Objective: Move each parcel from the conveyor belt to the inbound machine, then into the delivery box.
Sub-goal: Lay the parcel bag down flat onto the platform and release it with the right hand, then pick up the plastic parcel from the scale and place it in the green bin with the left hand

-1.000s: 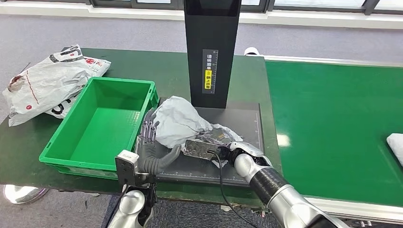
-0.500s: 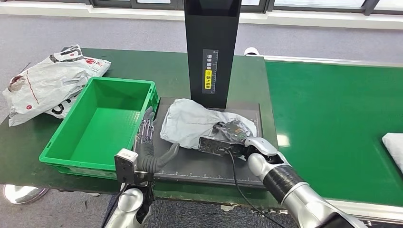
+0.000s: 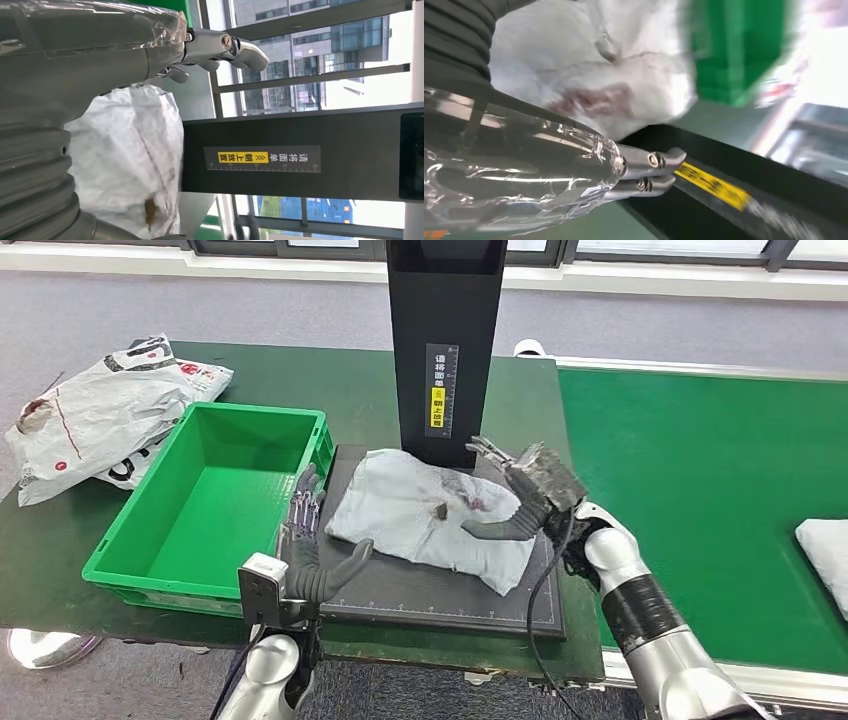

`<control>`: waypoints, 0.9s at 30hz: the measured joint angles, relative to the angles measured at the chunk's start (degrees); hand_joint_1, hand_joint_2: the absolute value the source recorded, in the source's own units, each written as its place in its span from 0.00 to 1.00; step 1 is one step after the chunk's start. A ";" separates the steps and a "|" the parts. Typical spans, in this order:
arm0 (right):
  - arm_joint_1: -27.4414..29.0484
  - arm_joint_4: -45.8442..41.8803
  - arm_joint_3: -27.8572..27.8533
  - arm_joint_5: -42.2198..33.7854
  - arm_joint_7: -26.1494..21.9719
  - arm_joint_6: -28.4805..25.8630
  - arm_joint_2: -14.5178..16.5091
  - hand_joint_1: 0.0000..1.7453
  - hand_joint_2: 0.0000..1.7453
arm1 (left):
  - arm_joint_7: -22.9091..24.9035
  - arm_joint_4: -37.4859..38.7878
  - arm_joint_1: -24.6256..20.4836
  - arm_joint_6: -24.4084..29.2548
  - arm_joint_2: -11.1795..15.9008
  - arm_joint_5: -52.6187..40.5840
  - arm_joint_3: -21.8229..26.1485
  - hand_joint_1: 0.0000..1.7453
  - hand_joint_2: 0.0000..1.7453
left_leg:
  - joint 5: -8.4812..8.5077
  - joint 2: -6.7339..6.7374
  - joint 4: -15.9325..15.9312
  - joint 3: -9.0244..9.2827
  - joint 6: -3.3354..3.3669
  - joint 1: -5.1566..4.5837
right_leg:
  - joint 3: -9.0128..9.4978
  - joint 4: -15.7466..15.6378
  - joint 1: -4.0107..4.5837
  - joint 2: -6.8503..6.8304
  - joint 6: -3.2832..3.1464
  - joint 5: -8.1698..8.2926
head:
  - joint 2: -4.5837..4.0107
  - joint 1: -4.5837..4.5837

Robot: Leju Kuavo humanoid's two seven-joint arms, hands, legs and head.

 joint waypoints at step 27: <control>7.03 -14.18 -7.18 -14.22 -5.11 -8.41 6.61 0.00 1.00 | -1.38 0.74 0.17 2.01 -0.14 -1.70 2.54 0.00 1.00 | -0.04 -0.01 -0.02 -0.02 -0.01 0.00 | -0.03 0.01 0.01 0.00 -0.07 -0.07 | 0.00 0.00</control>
